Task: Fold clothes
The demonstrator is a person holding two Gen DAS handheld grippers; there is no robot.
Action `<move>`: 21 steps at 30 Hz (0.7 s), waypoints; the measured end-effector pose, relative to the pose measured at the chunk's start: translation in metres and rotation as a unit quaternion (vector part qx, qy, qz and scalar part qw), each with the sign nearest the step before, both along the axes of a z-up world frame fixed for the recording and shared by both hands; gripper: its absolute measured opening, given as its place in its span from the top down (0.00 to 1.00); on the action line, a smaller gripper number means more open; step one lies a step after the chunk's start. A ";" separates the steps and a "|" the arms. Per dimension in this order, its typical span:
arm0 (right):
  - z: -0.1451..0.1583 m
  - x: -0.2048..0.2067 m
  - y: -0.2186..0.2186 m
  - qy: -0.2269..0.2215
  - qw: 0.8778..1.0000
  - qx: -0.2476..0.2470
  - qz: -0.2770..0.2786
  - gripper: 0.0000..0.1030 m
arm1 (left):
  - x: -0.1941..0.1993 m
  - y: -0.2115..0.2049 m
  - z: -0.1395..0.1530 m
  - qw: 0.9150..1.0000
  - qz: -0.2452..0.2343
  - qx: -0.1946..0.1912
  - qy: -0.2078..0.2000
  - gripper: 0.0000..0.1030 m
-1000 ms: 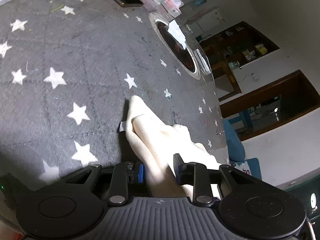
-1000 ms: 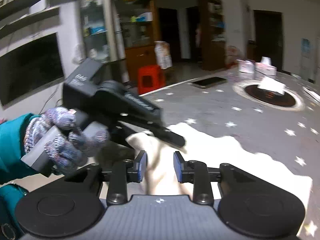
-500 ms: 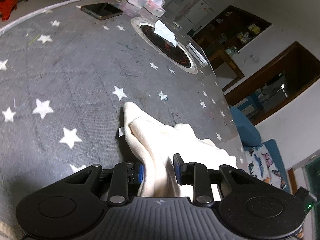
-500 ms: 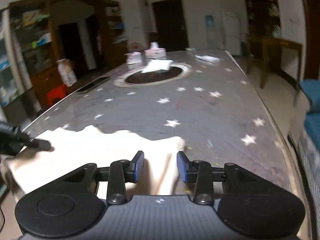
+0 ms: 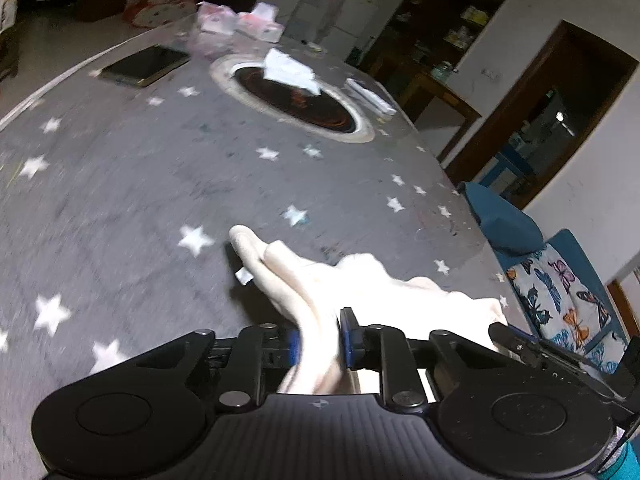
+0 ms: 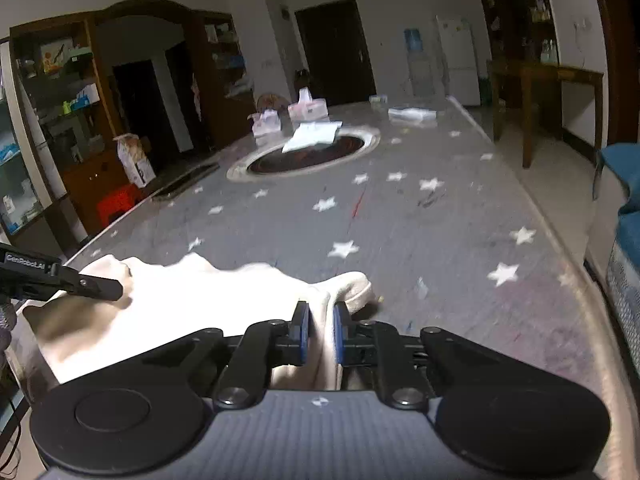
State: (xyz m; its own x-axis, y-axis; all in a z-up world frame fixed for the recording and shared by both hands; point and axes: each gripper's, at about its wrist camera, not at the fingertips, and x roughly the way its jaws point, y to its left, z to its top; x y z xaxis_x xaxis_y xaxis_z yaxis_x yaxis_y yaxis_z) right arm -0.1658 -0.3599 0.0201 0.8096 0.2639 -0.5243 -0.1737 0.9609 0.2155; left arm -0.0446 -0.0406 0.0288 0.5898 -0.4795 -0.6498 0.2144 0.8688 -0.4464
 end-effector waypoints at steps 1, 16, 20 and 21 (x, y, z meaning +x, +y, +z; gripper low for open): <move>0.003 0.000 -0.001 -0.004 1.000 -0.003 -0.002 0.90 | 0.003 -0.004 0.002 1.000 -0.005 0.001 -0.004 0.84; 0.039 0.037 -0.062 -0.039 0.993 -0.094 -0.058 0.90 | 0.065 -0.103 0.019 0.996 -0.077 0.012 -0.041 0.85; 0.039 0.052 -0.077 -0.040 0.991 -0.110 -0.071 0.90 | 0.079 -0.127 0.018 0.994 -0.091 0.024 -0.055 0.85; 0.038 0.056 -0.080 -0.039 0.990 -0.114 -0.073 0.90 | 0.082 -0.131 0.017 0.994 -0.092 0.026 -0.055 0.85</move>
State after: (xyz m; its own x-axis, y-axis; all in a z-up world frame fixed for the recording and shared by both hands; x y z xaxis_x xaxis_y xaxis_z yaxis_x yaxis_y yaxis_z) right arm -0.1095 -0.4399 0.0582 0.8713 0.0223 -0.4902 -0.0361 0.9992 -0.0187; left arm 0.0375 -0.1718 0.0457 0.5637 -0.5535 -0.6131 0.4172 0.8314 -0.3670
